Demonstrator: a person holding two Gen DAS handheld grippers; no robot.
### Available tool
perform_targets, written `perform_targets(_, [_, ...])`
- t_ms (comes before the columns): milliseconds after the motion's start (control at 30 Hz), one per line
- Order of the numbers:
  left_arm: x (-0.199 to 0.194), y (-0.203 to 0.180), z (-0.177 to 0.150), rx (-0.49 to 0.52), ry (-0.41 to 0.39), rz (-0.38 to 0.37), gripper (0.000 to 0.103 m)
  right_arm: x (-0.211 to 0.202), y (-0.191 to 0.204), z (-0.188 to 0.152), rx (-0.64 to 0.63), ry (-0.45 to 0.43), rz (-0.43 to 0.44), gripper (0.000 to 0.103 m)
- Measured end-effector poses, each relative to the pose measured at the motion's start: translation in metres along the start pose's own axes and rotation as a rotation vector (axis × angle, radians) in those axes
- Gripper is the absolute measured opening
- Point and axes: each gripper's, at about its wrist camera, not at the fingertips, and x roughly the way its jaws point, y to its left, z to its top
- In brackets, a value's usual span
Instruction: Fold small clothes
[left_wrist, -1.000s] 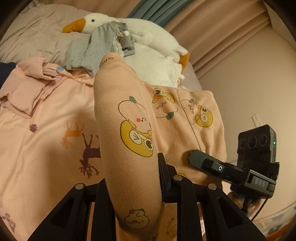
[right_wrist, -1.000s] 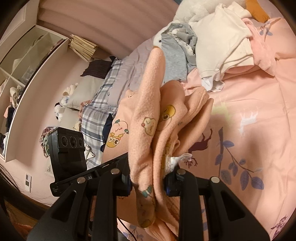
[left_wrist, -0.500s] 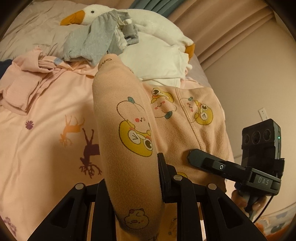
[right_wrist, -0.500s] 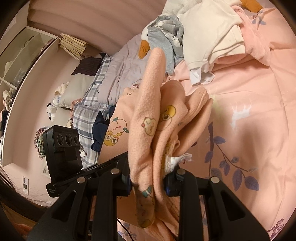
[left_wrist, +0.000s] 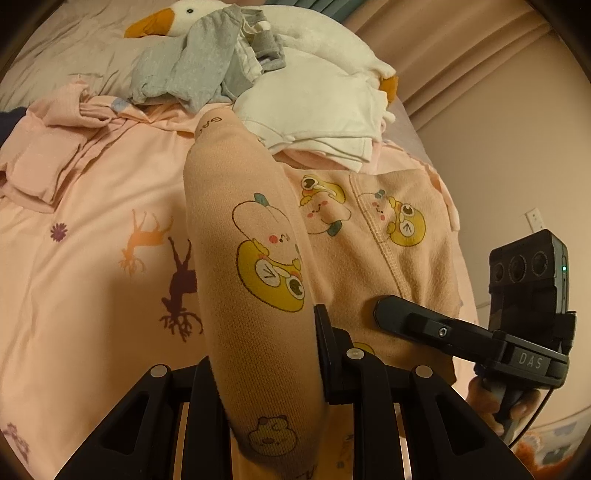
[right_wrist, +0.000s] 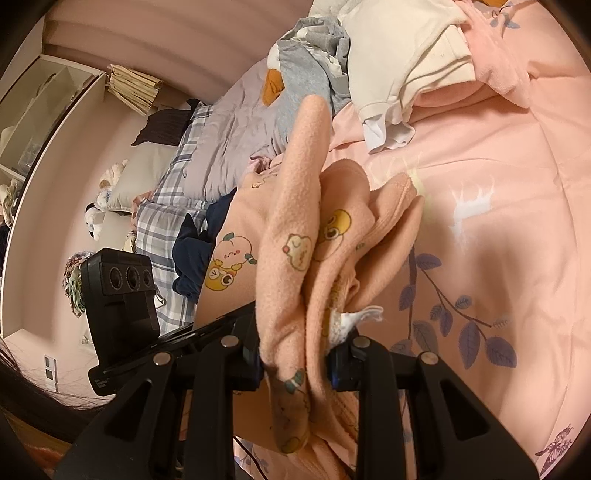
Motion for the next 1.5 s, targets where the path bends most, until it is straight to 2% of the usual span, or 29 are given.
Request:
perform_targets(367, [0.004,-0.002,-0.006,0.004,0.015,0.030,0.021,0.002,-0.002,-0.008,0.005,0.013,-0.022,0.026])
perform_targets(800, [0.015,0.002,-0.025,-0.021,0.043,0.058,0.021,0.009,-0.002,-0.019,0.003,0.050,-0.096,0.027])
perform_targets(1000, [0.011,0.004,-0.033,-0.016,0.038,0.086,0.021,0.014,0.001,-0.026,-0.008,0.064,-0.105,0.027])
perform_targets(1500, [0.010,0.009,-0.039,-0.016,0.028,0.092,0.021,0.023,0.005,-0.033,-0.029,0.078,-0.120,0.027])
